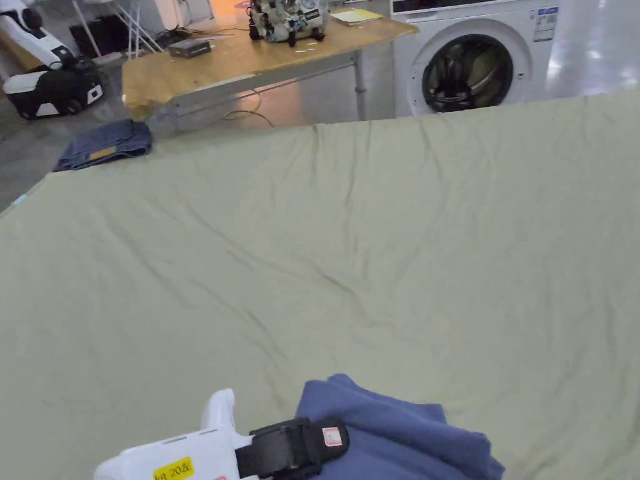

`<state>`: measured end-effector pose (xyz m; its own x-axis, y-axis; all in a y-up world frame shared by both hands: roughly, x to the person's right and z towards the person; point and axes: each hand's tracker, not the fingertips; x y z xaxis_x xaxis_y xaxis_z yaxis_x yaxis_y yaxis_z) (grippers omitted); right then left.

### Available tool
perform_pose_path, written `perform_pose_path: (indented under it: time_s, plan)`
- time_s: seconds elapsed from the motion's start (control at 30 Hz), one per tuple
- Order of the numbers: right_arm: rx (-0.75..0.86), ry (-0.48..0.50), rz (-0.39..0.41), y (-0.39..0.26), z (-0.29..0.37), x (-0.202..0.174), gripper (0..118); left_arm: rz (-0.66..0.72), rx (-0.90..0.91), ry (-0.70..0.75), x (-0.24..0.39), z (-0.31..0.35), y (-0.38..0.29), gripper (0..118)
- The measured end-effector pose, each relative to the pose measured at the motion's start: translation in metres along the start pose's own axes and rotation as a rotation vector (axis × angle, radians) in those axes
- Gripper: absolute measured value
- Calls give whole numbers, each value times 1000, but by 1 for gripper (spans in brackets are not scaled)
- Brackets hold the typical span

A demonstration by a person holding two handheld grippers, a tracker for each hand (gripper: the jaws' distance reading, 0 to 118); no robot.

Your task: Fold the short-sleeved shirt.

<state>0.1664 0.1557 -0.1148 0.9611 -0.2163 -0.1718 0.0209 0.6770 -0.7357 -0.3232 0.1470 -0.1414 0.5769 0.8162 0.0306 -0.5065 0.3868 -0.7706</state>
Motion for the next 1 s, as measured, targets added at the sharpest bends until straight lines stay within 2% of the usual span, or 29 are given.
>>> perform_pose_path:
  time_s: [0.13,0.2,0.33,0.37,0.4,0.43,0.47,0.57,0.6,0.7,0.83,0.9,1.0]
  plan:
    - [-18,46,-28,1,4,7,0,65,141,254,-59,125,66,27]
    - [-43,29,-17,-1,4,9,0,59,159,382,-86,172,102,27]
    - [-66,19,-36,-6,8,17,0,169,191,550,-118,210,137,27]
    - [-75,19,-42,-5,7,17,0,157,206,593,-122,214,143,29]
    - [-77,17,-46,-5,7,17,0,143,210,642,-109,206,141,44]
    - [-81,16,-48,-6,6,18,0,74,229,747,-106,208,146,63]
    - [-88,16,-43,-5,5,19,0,16,243,881,-97,212,153,66]
    - [-58,20,16,3,7,18,0,-76,316,1081,-76,243,167,64]
    - [-36,22,33,9,6,18,0,-96,340,1030,-56,250,165,64]
    - [36,-3,46,38,1,10,0,-314,513,921,16,265,132,64]
    - [239,15,96,82,7,0,0,-591,601,797,104,234,85,64]
    - [355,22,106,105,17,-9,0,-762,711,791,140,206,59,64]
    - [450,38,110,132,34,-22,0,-902,813,805,174,159,33,64]
